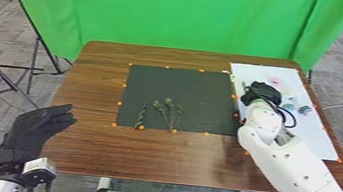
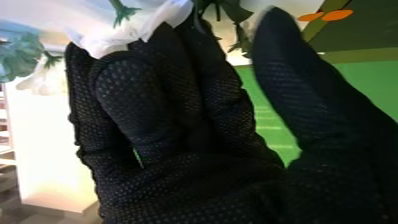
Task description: Arrange flowers
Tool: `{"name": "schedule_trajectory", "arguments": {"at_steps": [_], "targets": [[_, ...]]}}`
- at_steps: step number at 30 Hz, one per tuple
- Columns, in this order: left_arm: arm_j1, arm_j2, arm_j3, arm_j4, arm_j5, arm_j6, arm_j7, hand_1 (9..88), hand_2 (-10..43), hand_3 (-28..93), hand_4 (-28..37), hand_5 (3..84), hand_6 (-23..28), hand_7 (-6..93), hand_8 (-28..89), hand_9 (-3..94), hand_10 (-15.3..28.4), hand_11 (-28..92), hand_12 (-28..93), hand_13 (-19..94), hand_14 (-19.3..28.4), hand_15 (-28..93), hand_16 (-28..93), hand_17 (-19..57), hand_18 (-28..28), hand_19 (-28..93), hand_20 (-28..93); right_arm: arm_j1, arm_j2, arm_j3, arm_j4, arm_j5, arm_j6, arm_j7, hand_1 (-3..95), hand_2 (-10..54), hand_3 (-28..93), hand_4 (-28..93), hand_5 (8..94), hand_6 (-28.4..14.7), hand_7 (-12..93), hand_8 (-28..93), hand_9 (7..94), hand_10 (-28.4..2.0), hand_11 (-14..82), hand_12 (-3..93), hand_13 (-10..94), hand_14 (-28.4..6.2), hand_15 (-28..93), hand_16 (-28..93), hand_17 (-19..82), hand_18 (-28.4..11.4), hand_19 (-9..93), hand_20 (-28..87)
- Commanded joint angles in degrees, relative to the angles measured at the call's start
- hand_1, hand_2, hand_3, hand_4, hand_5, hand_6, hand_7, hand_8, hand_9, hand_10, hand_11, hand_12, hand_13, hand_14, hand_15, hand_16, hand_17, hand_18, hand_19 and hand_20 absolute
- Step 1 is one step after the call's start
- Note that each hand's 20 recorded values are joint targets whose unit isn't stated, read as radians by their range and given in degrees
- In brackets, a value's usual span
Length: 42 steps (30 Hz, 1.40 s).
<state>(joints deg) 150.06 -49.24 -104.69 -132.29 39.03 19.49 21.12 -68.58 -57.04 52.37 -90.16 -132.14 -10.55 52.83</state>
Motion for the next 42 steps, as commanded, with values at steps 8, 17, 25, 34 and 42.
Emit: {"name": "schedule_trajectory", "arguments": {"at_steps": [8, 17, 25, 34, 42], "targets": [[-0.08, -0.86, 0.38, 0.17, 0.30, -0.61, -0.49, 27.4, 7.1, 80, -19.7, 51.2, 16.1, 17.8, -10, 41.9, 23.5, 43, 10, 28, 28.0, 63, -13, -9.4, 20.8, 58, 17, -1.86, -1.28, 0.27, 2.29, 1.40, 0.35, 1.39, 51.9, -4.6, 75, -28, 76.3, -3.9, 36, 14, 74.4, -15.0, 45.8, 34.1, 73, -11.5, 72, 22, 34, -24.7, 90, -7], [0.28, -1.06, 0.47, 0.05, 0.31, -0.39, -0.60, 27.4, 7.1, 80, -19.7, 51.2, 16.1, 17.8, -10, 41.9, 23.5, 43, 10, 28, 28.0, 63, -13, -9.4, 20.8, 58, 17, -1.21, 0.78, -1.24, 2.16, -1.46, 7.33, -0.02, 52.5, -5.2, 78, -28, 78.0, -3.7, 36, 16, 76.3, -13.4, 44.8, 36.3, 75, -10.4, 73, 23, 35, -24.0, 91, -6], [1.00, -1.25, 0.25, -0.27, 0.23, 0.00, -0.38, 27.3, 7.1, 80, -19.7, 51.2, 16.1, 17.8, -10, 41.9, 23.5, 43, 10, 29, 28.0, 63, -13, -9.4, 20.8, 58, 17, 0.27, 3.27, -2.41, -0.14, -2.31, 12.23, -1.48, 52.3, -6.4, 79, -28, 80.0, -3.9, 34, 17, 77.7, -12.7, 44.3, 37.2, 76, -9.7, 73, 24, 36, -23.6, 91, -5], [1.84, -0.51, 0.39, -0.32, -0.27, 0.46, 0.71, 27.4, 7.1, 80, -19.6, 51.2, 16.1, 17.8, -10, 41.9, 23.5, 43, 10, 28, 28.0, 63, -13, -9.4, 20.8, 58, 17, 2.29, 4.80, -3.85, -1.78, -2.80, 14.55, -2.92, 52.4, -7.2, 80, -28, 81.2, -4.2, 32, 19, 78.5, -12.6, 43.9, 37.9, 77, -9.8, 73, 25, 36, -23.3, 91, -5], [1.11, -0.09, 0.86, -0.09, -0.37, 0.41, 0.86, 27.3, 7.0, 80, -19.7, 51.2, 16.1, 17.8, -10, 41.9, 23.4, 43, 10, 28, 27.9, 63, -13, -9.4, 20.8, 58, 17, 4.18, 3.48, -3.61, 0.32, -2.82, 6.91, -0.27, 41.0, -5.0, 79, -25, 77.8, -5.4, 30, 16, 73.9, -18.1, 48.5, 28.7, 74, -13.0, 72, 24, 34, -25.6, 90, -8]]}}
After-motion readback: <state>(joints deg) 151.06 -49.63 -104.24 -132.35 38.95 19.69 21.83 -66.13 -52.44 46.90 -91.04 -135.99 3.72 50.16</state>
